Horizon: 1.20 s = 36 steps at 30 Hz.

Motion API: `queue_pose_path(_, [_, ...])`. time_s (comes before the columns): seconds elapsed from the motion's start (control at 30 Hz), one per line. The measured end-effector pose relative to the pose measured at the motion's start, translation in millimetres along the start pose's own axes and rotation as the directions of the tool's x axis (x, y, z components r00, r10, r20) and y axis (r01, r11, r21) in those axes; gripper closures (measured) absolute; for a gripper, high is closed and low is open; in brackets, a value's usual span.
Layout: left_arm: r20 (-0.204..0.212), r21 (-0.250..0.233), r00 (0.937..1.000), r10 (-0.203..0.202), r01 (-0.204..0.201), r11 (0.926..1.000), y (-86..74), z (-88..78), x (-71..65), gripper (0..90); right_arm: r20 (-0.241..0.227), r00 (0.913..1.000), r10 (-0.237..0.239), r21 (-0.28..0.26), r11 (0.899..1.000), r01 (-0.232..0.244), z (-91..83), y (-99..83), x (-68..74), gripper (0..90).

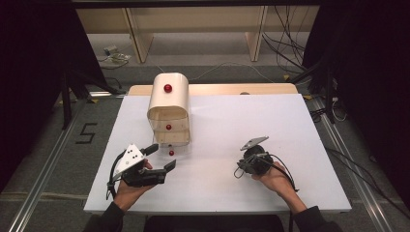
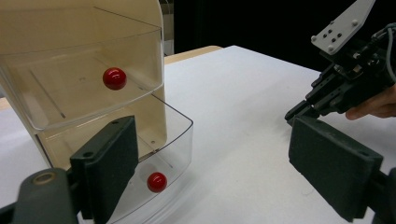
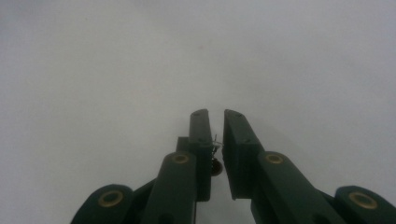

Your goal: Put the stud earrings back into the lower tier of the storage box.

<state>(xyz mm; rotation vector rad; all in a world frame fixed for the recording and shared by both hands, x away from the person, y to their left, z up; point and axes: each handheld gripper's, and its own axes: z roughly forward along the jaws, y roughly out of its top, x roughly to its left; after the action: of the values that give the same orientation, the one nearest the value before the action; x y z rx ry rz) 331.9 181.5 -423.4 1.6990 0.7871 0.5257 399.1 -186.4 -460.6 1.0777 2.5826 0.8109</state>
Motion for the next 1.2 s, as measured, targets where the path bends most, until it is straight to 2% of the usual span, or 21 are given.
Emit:
queue_pose_path(0.17, [0.0,0.0,1.0,0.0,0.0,1.0,0.0,0.1,0.1,15.6,-0.012,0.9998,0.018,-0.07,0.997,-0.018,-6.8,1.1,-2.5,82.4])
queue_pose_path(0.27, [0.001,0.0,1.0,0.0,0.0,1.0,-0.1,0.2,0.0,15.6,-0.018,0.9996,0.022,-0.117,0.993,-0.024,-10.7,2.5,-3.5,82.4])
queue_pose_path(0.47, [0.001,-0.001,1.0,-0.001,0.001,1.0,-0.1,0.2,0.0,15.6,-0.028,0.9991,0.03,-0.176,0.984,-0.034,-16.6,6.0,-1.2,82.3])
queue_pose_path(0.73, [0.001,0.001,1.0,-0.002,0.002,1.0,-0.3,0.6,-0.2,15.6,-0.068,0.9974,0.025,-0.268,0.962,-0.042,-21.7,12.4,3.2,82.3])
queue_pose_path(1.2, [0.004,0.007,1.0,0.0,0.0,1.0,-0.4,0.5,0.1,15.6,-0.106,0.9942,-0.014,-0.345,0.938,-0.023,-23.2,33.9,19.6,82.3])
